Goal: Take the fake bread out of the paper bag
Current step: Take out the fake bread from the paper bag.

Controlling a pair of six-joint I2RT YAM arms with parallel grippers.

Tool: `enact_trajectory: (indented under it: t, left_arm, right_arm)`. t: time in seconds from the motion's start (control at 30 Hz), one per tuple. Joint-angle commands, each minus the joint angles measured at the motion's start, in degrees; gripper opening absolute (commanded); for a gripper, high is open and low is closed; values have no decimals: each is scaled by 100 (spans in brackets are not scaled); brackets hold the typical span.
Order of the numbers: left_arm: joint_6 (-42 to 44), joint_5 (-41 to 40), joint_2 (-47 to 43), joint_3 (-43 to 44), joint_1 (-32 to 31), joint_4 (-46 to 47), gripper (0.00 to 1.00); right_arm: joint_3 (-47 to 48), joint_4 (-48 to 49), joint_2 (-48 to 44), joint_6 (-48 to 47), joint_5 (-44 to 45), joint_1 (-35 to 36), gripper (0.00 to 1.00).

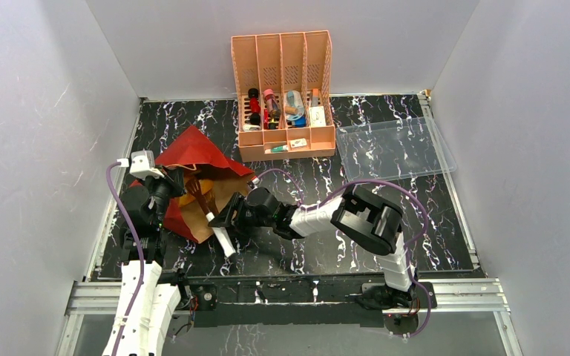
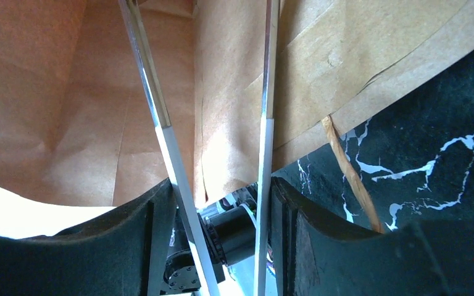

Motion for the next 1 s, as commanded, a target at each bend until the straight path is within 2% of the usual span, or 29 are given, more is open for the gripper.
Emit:
enact_trajectory:
  t: [0.0, 0.07, 0.17, 0.27, 0.97]
  left_arm:
    - [-64, 105, -100, 198, -32, 47, 0]
    - [-66, 105, -99, 203, -31, 55, 0]
    - [-82, 111, -78, 212, -33, 79, 0]
    - [-84, 119, -51, 225, -35, 105, 0]
    - [173, -241, 387, 190, -93, 172, 0]
  right_arm:
    - [173, 17, 99, 50, 42, -48, 48]
    - [154, 5, 98, 63, 42, -48, 38]
    - [99, -19, 96, 109, 25, -53, 13]
    - [13, 39, 76, 156, -16, -47, 0]
    - [-805, 39, -1395, -63, 225, -49, 0]
